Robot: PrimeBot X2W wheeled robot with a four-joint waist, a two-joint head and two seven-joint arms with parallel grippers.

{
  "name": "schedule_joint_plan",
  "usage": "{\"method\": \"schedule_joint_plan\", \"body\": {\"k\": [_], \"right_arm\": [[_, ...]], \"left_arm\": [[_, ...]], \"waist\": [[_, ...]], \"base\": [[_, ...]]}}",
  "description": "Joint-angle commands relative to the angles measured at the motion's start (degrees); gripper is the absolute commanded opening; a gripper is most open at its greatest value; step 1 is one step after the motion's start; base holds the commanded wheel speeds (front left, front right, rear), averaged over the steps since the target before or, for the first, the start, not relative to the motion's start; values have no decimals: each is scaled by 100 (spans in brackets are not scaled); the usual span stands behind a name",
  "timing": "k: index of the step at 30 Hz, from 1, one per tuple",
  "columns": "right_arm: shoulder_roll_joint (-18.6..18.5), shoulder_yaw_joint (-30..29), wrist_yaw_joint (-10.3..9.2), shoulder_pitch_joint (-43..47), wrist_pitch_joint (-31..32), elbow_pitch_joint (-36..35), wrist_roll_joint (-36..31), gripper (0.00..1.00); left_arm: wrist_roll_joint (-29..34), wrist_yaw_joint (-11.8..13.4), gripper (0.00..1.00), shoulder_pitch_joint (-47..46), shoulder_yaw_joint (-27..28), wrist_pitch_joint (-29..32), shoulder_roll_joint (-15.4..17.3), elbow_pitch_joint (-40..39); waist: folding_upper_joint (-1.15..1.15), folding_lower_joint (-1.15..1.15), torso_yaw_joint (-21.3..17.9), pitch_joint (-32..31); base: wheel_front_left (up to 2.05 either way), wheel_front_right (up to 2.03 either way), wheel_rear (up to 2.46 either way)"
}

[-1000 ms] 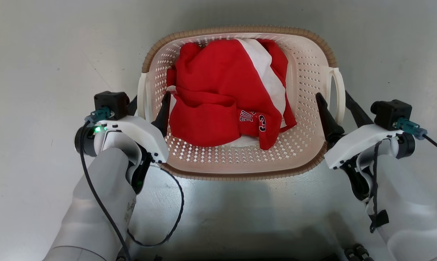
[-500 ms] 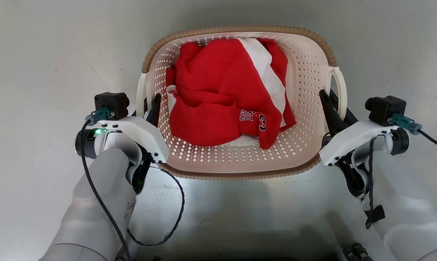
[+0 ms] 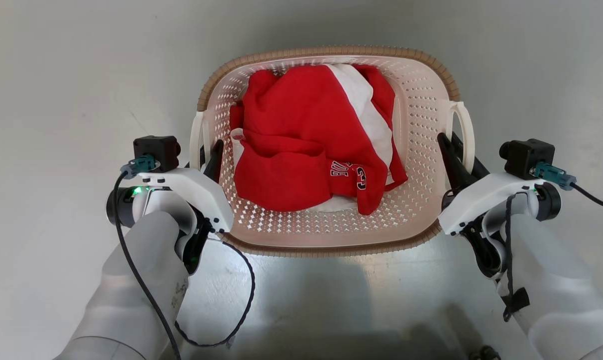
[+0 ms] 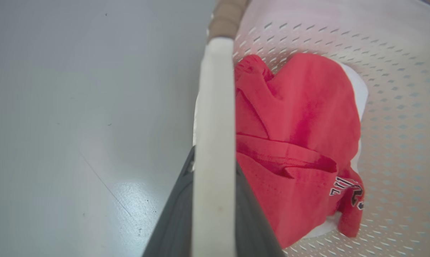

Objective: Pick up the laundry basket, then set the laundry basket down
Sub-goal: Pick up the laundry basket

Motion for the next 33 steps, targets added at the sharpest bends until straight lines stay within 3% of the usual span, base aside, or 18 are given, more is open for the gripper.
{"method": "schedule_joint_plan", "body": {"k": [1, 14, 33], "right_arm": [[41, 104, 43, 254, -44, -95, 55, 0], [-5, 1397, 43, 275, 155, 755, 1256, 0], [-144, 2939, 43, 447, 1115, 719, 2780, 0]], "left_arm": [[-34, -42, 0, 54, 30, -27, 132, 12], [-1031, -42, 0, 405, -796, 498, 69, 429], [-1902, -42, 0, 1016, -1354, 1141, 198, 780]], "waist": [[0, 0, -18, -166], [0, 0, -200, -1816], [0, 0, -353, -3682]], "base": [[0, 0, 0], [0, 0, 0], [0, 0, 0]]}}
